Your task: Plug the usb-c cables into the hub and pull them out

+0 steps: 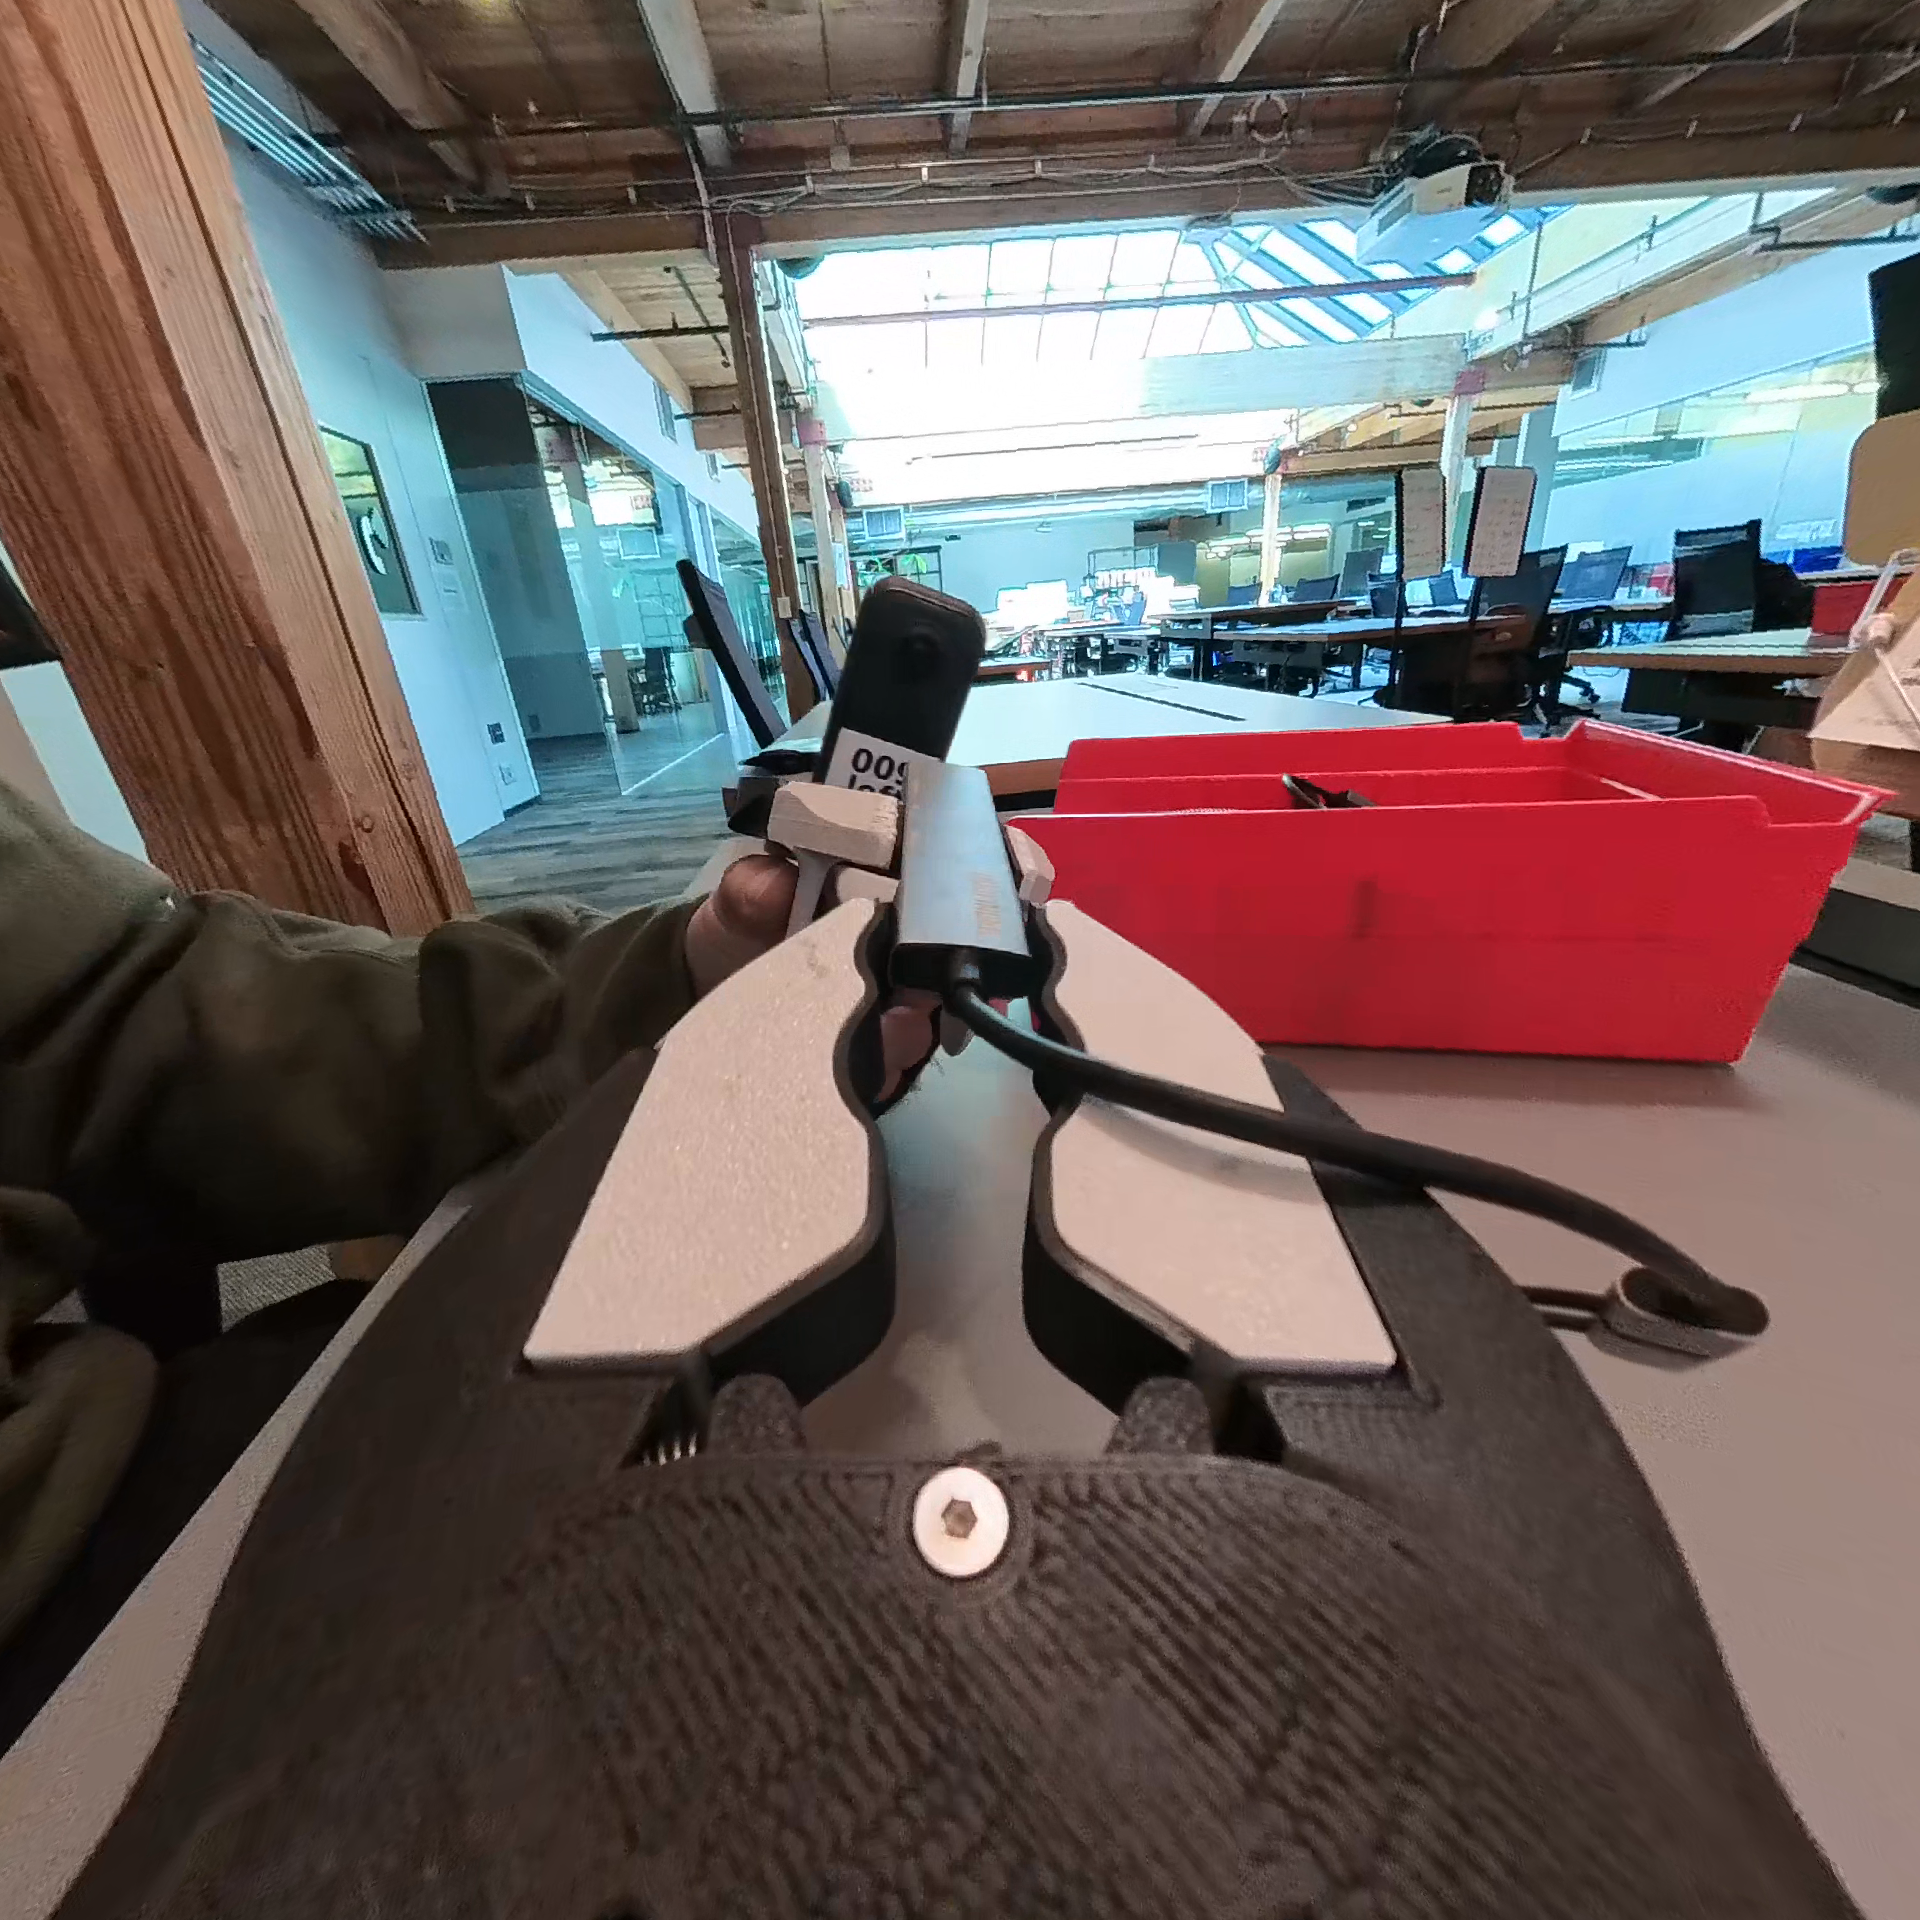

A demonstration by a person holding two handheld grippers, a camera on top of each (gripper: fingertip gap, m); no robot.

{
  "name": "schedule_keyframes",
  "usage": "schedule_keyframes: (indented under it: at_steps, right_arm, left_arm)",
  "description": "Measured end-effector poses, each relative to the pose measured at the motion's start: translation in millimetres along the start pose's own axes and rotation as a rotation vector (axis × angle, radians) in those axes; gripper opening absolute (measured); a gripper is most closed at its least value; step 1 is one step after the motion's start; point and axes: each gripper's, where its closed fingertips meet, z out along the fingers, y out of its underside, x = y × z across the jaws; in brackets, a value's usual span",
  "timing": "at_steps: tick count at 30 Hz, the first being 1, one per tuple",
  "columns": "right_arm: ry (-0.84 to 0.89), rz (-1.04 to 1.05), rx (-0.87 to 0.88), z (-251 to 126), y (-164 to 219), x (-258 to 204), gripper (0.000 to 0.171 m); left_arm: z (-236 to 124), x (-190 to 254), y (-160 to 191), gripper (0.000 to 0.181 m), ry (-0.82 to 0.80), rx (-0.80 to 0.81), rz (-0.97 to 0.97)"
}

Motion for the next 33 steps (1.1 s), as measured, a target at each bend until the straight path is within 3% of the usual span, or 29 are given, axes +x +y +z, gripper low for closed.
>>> schedule_keyframes:
  at_steps: [17, 28, 33]
  right_arm:
    - [0.078, -0.012, -0.048, 6.2, 6.5, 6.2, 0.025]
    - [0.496, -0.220, -0.026, -26.9, -9.7, 58.2, 0.024]
    - [0.536, -0.290, -0.061, -26.5, -5.8, 60.0, 0.024]
  left_arm:
    - [-1.4, -9.1, 4.4, 0.027, -0.028, 0.002, -0.025]
    - [-9.6, -26.7, -12.1, 0.040, -0.301, -0.056, 0.097]
    - [-44.2, -34.5, -45.8, 0.039, -0.635, -0.193, 0.220]
